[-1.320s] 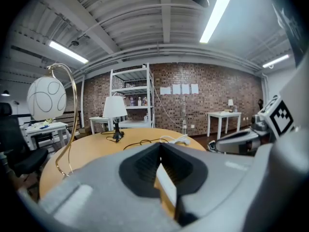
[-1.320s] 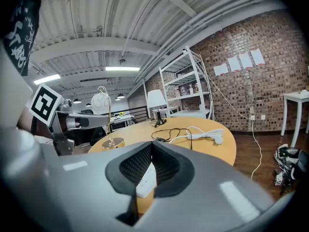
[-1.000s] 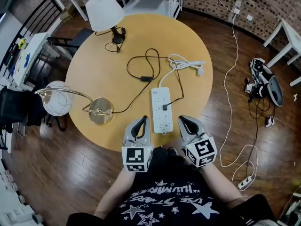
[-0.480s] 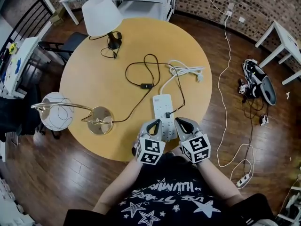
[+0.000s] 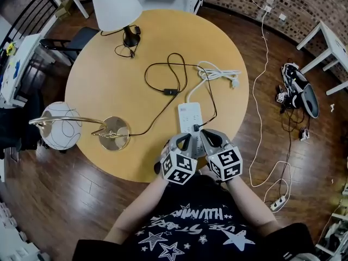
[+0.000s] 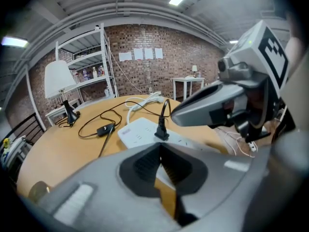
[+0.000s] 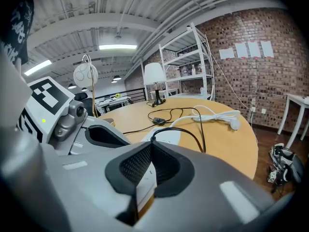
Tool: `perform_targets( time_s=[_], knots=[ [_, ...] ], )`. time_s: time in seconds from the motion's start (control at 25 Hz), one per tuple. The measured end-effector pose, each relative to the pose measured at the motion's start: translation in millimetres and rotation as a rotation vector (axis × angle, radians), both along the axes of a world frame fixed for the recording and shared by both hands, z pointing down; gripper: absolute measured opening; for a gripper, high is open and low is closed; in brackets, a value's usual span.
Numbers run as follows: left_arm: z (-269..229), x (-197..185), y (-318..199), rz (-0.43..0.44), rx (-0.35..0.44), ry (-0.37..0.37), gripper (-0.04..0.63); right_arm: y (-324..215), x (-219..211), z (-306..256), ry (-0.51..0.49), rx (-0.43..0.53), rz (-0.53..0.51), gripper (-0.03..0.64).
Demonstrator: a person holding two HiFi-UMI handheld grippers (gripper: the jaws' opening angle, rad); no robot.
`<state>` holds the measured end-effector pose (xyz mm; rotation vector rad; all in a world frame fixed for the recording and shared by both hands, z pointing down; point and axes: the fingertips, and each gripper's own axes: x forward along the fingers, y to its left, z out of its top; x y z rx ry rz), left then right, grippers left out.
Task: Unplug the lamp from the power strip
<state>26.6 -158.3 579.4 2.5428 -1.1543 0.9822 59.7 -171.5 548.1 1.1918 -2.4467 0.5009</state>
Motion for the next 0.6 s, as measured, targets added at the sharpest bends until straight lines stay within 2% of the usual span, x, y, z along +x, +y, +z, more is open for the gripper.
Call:
perform_targets(
  time_s=[0.12,0.2,0.24,0.4,0.6],
  knots=[
    [4,0,2,0.009,-0.007,-0.009,0.003,-2,-4,5,0.007,-0.018,-0.016,0.012],
    [5,1,3,0.024,-0.008,-0.013,0.003,-2,-8,8,0.005,-0.039,-0.025,0.081],
    [5,2,4,0.038,-0.007,-0.019,0.003,-3,-9,9,0.002,-0.046,-0.026,0.091],
    [8,2,5,0.076,-0.001,-0.052,0.003,-7,-11,12,0.01,-0.045,-0.011,0.091],
    [10,4,3,0.09,-0.003,-0.054,0.003,-17,-15,20,0.046,-0.052,-0.011,0.092]
  ],
)
